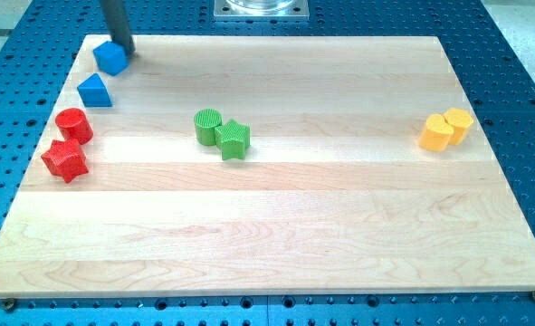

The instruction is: Separate the green blocks

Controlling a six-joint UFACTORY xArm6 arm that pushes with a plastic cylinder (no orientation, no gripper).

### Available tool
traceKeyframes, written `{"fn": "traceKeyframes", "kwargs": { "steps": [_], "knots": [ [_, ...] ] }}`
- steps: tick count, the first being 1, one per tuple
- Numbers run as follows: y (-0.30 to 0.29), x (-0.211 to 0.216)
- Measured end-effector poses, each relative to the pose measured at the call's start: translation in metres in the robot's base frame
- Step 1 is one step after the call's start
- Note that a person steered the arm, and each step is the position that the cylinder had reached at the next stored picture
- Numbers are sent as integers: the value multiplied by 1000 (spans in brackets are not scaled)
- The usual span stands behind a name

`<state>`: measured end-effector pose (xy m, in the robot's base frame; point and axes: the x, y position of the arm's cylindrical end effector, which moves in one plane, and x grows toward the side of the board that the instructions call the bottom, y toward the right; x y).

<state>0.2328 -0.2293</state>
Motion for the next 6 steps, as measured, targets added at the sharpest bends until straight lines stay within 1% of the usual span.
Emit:
{"fn": "traceKeyframes", "kwargs": {
  "steps": [1, 2, 3, 4, 6],
  "knots": [
    [11, 1],
    [70, -12],
    [163, 57],
    [194, 119],
    [124, 248]
  ]
}}
